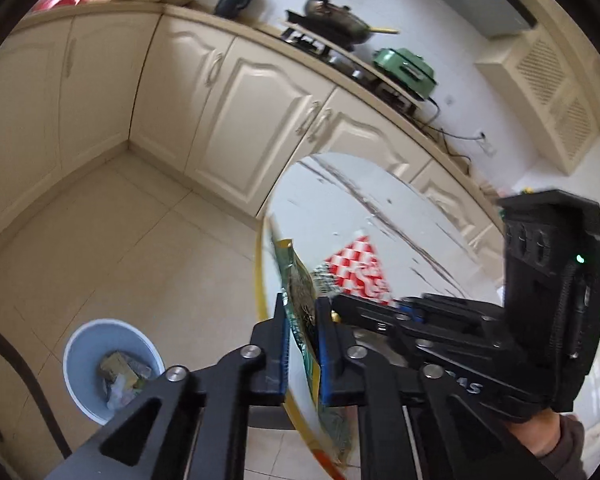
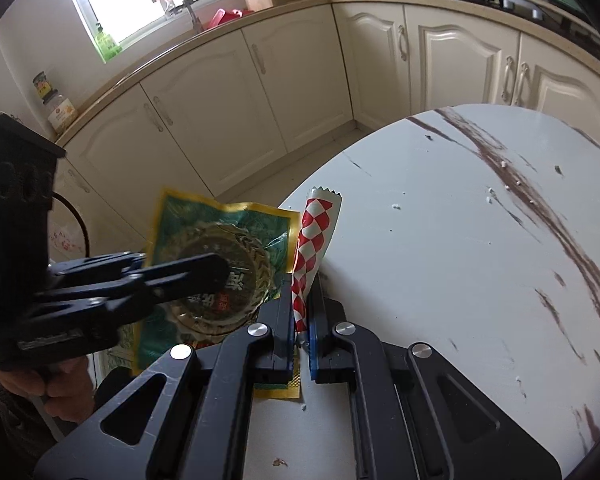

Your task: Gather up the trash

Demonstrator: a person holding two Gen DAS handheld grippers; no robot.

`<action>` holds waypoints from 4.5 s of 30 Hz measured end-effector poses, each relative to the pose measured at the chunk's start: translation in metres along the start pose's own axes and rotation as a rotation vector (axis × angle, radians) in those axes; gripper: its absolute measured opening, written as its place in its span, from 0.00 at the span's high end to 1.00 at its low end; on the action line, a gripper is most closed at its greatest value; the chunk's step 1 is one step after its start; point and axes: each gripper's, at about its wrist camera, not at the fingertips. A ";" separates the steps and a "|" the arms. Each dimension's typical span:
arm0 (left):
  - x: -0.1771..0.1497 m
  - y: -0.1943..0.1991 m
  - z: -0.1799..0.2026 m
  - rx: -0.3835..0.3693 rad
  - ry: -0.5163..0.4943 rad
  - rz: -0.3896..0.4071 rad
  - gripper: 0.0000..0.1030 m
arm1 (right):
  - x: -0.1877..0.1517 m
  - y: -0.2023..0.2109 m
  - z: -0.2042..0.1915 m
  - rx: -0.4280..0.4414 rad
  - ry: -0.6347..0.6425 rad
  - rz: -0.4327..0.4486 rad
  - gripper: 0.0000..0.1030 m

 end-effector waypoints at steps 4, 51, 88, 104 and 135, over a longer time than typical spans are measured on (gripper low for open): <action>-0.003 -0.001 0.001 0.005 -0.003 0.012 0.98 | -0.001 0.000 -0.003 -0.012 -0.005 0.007 0.94; -0.070 -0.043 -0.246 0.270 0.293 -0.175 0.99 | 0.022 -0.262 -0.128 0.048 -0.066 -0.249 0.91; -0.030 -0.038 -0.249 0.565 0.350 -0.069 0.41 | 0.012 -0.262 -0.111 -0.005 -0.157 -0.184 0.15; -0.089 0.106 -0.026 0.692 0.178 0.416 0.16 | -0.037 0.010 -0.234 -0.160 0.047 0.275 0.00; -0.414 0.230 0.126 0.552 -0.163 0.841 0.01 | -0.229 0.341 -0.296 -0.411 -0.036 0.817 0.00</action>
Point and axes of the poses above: each gripper's, at about its wrist camera, not at the fingertips, and y roughly against the way its jaws point, z to its right, x to its top, and after that the axes turned 13 degrees about -z, right-handed
